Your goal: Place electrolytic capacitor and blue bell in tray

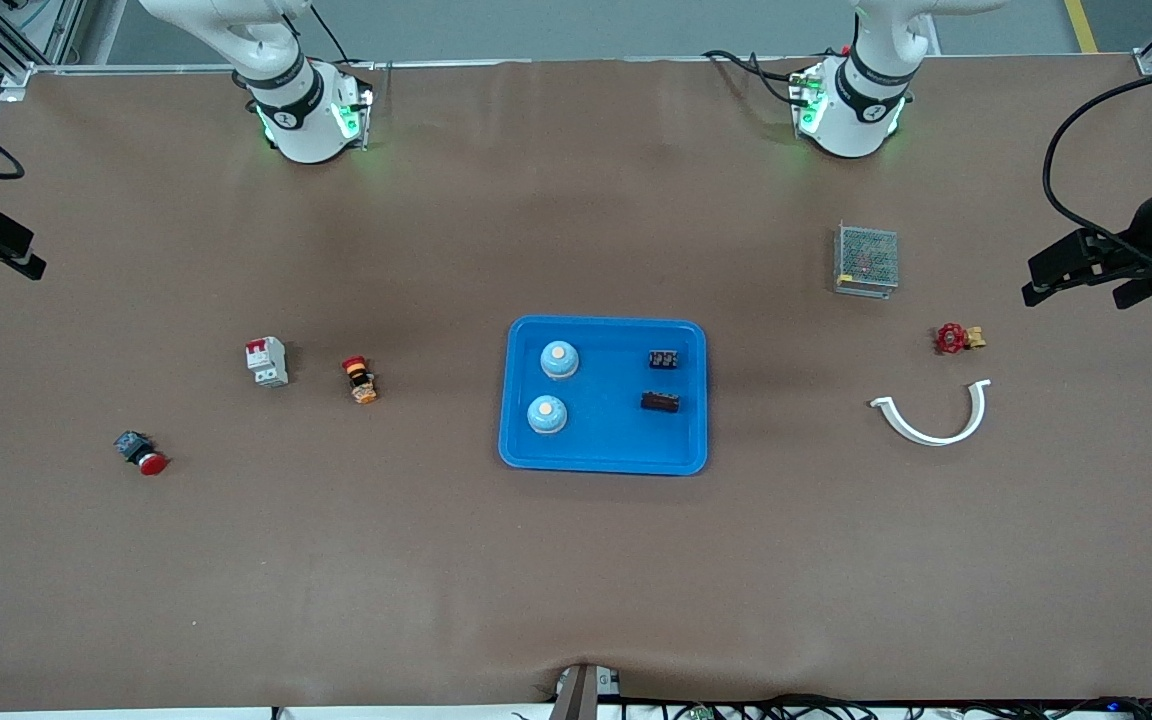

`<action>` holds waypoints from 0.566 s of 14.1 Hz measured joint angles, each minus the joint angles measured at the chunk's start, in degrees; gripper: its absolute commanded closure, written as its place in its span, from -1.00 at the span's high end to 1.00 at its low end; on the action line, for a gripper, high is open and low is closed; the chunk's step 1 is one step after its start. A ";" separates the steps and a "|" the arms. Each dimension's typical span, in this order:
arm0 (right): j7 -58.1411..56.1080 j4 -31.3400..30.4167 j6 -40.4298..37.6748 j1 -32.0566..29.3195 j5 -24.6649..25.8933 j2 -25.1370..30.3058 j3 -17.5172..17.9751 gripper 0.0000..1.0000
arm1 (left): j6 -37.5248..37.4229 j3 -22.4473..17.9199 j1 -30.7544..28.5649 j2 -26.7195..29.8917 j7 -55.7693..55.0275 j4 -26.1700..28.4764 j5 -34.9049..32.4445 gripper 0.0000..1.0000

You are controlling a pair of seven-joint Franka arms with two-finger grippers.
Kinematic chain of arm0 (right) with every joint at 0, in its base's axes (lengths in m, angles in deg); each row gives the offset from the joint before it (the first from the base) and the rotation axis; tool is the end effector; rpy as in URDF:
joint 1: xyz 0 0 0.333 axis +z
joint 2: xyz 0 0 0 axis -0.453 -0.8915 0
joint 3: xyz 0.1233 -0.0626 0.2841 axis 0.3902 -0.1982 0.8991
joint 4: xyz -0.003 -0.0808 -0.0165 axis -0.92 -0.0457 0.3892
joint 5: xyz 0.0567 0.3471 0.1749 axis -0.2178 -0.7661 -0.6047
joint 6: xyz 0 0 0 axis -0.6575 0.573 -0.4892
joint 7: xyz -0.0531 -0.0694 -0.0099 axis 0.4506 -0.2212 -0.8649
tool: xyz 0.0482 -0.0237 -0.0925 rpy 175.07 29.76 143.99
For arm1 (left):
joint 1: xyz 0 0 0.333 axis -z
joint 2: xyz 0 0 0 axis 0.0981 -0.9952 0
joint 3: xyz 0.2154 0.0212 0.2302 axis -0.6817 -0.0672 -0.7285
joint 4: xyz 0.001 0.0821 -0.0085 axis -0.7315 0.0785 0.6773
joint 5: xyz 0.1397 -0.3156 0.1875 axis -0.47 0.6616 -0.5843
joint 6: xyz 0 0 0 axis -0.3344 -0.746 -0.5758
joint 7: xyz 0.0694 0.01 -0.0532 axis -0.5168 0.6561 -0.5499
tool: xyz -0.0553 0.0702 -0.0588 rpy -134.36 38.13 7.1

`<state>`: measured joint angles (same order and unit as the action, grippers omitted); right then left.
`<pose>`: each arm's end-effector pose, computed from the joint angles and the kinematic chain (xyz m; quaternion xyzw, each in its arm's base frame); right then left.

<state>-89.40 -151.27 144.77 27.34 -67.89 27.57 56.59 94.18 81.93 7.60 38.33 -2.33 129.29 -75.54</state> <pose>0.5456 -0.0548 0.6440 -0.9995 0.0170 -0.0275 0.0056 0.5824 -0.0303 0.6281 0.9995 -0.0127 0.0175 0.0245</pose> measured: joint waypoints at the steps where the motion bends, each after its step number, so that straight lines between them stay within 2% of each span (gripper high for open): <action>1: 0.00 0.00 0.00 0.00 0.00 0.00 0.00 1.00 | -0.01 0.00 -0.01 0.00 0.00 -0.03 0.00 1.00; 8: 0.00 0.00 0.00 0.00 0.00 -0.05 0.00 1.00 | -2.73 -0.01 -1.24 0.35 0.44 -0.67 0.00 1.00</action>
<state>-89.40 -151.27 144.77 27.35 -67.89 27.52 56.59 91.45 81.93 6.36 38.68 -1.89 128.62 -75.54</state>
